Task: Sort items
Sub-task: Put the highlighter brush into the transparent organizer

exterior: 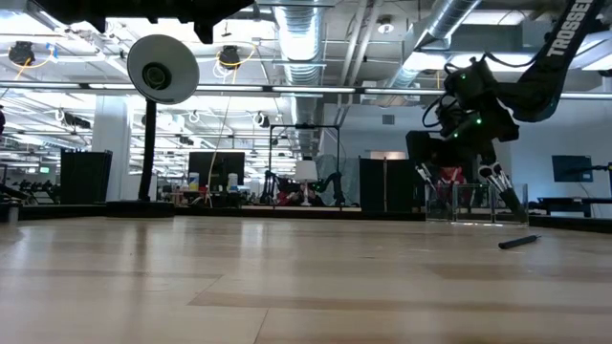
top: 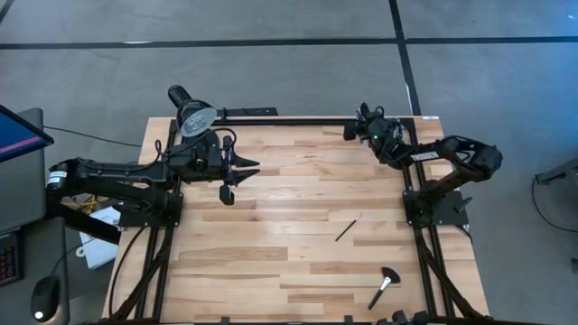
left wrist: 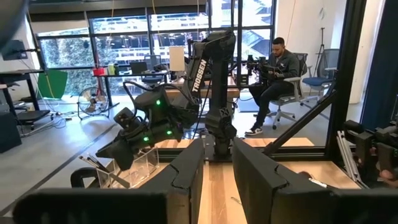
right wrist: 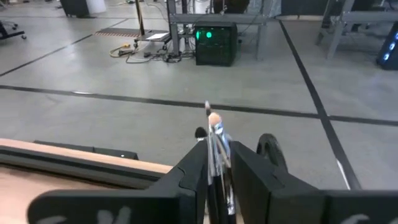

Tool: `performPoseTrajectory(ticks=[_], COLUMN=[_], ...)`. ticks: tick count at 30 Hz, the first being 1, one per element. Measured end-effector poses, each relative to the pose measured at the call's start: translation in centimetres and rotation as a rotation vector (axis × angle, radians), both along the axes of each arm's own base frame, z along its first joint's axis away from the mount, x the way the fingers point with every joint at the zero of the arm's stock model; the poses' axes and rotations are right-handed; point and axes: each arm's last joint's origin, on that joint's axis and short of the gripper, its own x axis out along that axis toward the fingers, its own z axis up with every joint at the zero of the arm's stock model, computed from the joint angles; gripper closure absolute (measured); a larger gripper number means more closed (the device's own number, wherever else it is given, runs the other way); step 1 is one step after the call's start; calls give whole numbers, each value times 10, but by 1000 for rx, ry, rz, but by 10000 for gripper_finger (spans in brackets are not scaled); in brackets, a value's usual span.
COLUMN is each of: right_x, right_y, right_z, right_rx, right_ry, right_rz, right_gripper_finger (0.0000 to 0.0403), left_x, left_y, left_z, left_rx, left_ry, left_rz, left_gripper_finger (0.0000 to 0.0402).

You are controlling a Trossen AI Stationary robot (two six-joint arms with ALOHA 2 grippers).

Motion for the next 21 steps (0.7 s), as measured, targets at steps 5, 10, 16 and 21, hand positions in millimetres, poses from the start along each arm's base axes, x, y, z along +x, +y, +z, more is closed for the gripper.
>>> performPoseTrajectory(ticks=[5,10,16,21], right_x=[0,0,-3,-10], right_y=[2,5,19,38], right_z=[-3,-1,31,55], right_rx=[32,42,-45,-76], right_ry=[12,19,-37,-58], right_rz=[-1,4,47,98], right_gripper_finger=[341,341,341,341], left_x=[0,0,0,0], left_y=[0,0,0,0], left_z=[0,0,0,0], left_rx=[3,4,12,19], left_ry=[-1,-1,-2,-3], left_rz=[0,0,1,2], left_gripper_finger=[318,318,318,318])
